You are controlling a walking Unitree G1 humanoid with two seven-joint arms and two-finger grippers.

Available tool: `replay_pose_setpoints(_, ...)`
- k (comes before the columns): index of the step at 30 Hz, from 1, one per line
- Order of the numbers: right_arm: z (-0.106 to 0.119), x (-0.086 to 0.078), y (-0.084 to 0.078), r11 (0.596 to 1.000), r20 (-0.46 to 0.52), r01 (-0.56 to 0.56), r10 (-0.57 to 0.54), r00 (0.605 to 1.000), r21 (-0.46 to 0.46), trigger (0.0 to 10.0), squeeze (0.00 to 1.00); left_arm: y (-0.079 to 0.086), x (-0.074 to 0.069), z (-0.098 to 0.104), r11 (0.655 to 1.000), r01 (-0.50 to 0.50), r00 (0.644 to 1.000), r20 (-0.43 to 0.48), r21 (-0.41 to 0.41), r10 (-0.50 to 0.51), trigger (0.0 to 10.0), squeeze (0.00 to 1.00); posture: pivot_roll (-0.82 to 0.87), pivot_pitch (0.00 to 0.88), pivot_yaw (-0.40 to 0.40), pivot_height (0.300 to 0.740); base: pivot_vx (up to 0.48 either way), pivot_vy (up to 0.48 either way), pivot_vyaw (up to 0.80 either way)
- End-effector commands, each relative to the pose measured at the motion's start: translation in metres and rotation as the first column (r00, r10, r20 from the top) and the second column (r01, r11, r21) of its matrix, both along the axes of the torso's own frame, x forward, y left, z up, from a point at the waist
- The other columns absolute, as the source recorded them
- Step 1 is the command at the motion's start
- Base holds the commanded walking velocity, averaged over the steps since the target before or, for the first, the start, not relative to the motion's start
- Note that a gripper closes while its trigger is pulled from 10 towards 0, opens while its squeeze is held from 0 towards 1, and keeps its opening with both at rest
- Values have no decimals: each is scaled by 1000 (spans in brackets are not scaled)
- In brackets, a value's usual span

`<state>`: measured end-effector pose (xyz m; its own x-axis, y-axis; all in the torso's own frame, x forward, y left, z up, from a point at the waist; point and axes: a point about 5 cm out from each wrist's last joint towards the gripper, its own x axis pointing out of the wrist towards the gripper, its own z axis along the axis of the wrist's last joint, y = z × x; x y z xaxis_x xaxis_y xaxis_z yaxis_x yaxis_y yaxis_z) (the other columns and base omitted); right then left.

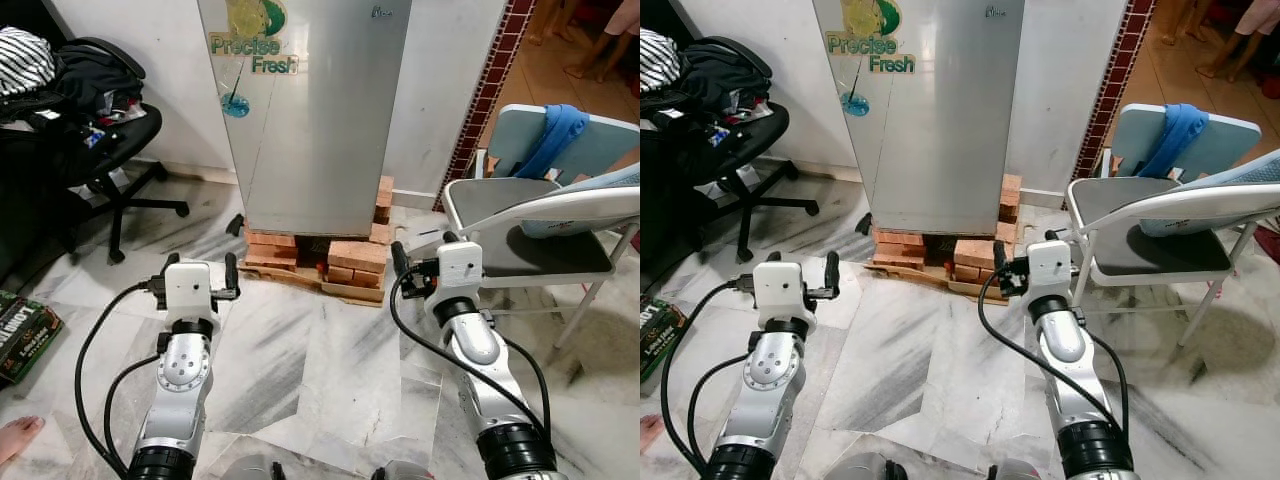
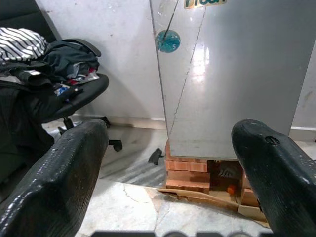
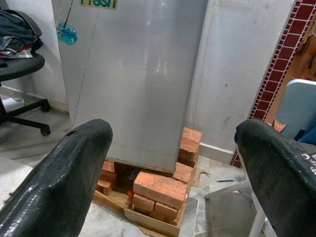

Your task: Restocking fridge

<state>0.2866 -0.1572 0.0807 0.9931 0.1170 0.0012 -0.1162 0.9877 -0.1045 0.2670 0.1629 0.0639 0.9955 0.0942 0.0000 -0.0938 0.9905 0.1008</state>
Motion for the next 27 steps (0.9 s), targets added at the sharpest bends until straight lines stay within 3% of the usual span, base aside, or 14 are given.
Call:
replay_pose_setpoints(1,5,3,3,1000,14,-9,9,1000,-4,10000,0,2,1,0,1000,-2,1000,-5,12,2,10000,0,21,0,63,740,0,0,0)
replay_pose_setpoints(12,5,3,3,1000,14,-9,9,1000,-4,10000,0,2,1,0,1000,-2,1000,-5,12,2,10000,0,21,0,63,740,0,0,0)
replay_pose_setpoints(13,6,3,3,1000,14,-10,10,1000,-8,10000,0,3,1,0,1000,-1,1000,-5,12,1,10000,0,0,0,0,740,0,0,0)
replay_pose_setpoints(14,3,9,8,1000,15,-13,12,1000,10,10000,0,-6,-2,-13,999,33,998,-49,18,-32,10000,0,39,0,29,740,0,0,0)
replay_pose_setpoints(16,3,13,10,1000,25,-17,17,1000,19,10000,0,-10,-3,-18,998,53,997,-66,21,-51,10000,0,36,0,35,740,0,0,0)
replay_pose_setpoints(21,13,23,9,1000,51,-7,6,999,14,10000,0,-10,5,-12,998,54,997,-49,12,-54,10000,0,31,0,38,740,0,0,0)
replay_pose_setpoints(27,10,22,6,1000,54,-4,4,999,14,10000,0,-11,7,-12,998,61,997,-41,5,-61,10000,0,24,0,38,740,0,0,0)
